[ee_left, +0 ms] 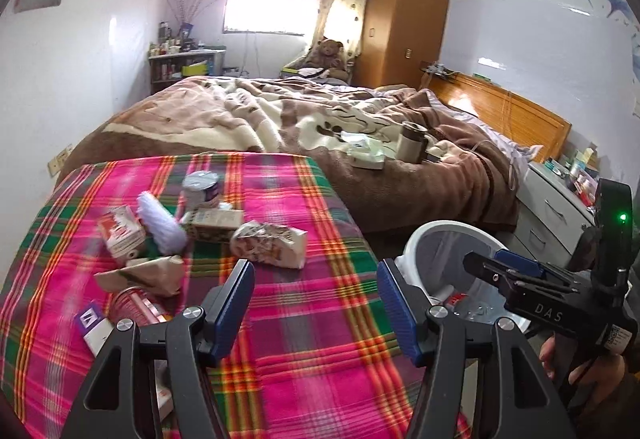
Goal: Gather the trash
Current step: 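Grasp the cream tube box with the left tool while the right tool grasps the patterned paper bag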
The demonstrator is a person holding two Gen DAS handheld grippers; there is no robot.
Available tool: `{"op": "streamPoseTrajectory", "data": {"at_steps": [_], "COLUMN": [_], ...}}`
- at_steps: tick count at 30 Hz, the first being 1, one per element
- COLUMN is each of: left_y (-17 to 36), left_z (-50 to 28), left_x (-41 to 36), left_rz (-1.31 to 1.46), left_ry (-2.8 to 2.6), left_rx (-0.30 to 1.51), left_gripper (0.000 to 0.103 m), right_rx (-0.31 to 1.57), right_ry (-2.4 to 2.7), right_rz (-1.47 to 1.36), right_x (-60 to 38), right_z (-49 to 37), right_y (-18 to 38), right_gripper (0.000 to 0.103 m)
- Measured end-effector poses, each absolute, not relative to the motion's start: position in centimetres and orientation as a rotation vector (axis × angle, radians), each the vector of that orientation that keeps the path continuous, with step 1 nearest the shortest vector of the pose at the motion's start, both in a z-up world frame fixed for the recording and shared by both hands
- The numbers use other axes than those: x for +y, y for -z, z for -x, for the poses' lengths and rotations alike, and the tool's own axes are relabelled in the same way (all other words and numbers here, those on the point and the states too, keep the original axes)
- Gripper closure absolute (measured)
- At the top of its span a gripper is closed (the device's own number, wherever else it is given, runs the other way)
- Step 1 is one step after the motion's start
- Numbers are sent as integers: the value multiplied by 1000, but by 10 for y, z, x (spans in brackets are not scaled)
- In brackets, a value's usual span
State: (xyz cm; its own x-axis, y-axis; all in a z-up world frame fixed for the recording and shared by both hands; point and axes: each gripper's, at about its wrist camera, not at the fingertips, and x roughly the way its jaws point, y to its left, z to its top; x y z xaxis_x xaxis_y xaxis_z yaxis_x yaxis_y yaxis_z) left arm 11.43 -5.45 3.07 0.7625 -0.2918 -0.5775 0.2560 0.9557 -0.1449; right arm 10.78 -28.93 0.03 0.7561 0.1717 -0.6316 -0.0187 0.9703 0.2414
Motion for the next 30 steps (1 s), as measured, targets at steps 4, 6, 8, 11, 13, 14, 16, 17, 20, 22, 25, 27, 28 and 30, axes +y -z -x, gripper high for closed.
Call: {"op": "streamPoseTrajectory", "data": {"at_steps": [4, 6, 8, 11, 13, 14, 16, 17, 20, 22, 25, 27, 28, 30], "left_y": [-25, -21, -16, -6, 3, 6, 11, 13, 21, 28, 36, 41, 44, 48], "left_z": [-111, -109, -107, -105, -107, -107, -107, -106, -106, -106, -107, -109, -110, -112], "left_x": [-27, -13, 0, 21, 36, 43, 53, 57, 72, 84, 95, 100, 102, 106], "left_rz": [74, 81, 78, 98, 123, 137, 154, 157, 172, 191, 206, 208, 215, 235], "left_ry": [248, 214, 174, 144, 101, 87, 68, 56, 25, -5, -34, -52, -55, -57], "left_rx": [646, 651, 659, 683, 706, 714, 720, 724, 737, 755, 775, 795, 807, 816], "left_gripper": [40, 38, 37, 37, 37, 37, 37, 37, 36, 37, 36, 36, 36, 36], "right_rx": [706, 705, 705, 709, 706, 706, 715, 721, 734, 741, 758, 765, 770, 783], "right_ry": [-134, -155, -175, -205, -232, -238, -257, -266, -292, -318, -339, -348, -347, -349], "right_rz": [-212, -207, -199, -184, -160, -149, -118, -105, -71, -52, -23, 2, 10, 34], "right_x": [-271, -262, -254, -240, -230, -226, -216, -212, -203, -196, -188, -180, -178, -172], "right_z": [-114, -118, -122, -130, -136, -138, -147, -151, -163, -173, -186, -196, -198, -206], "right_y": [1, 2, 2, 3, 4, 5, 8, 10, 14, 18, 22, 25, 26, 29], "right_gripper": [32, 32, 32, 32, 32, 32, 32, 32, 32, 32, 32, 32, 32, 32]}}
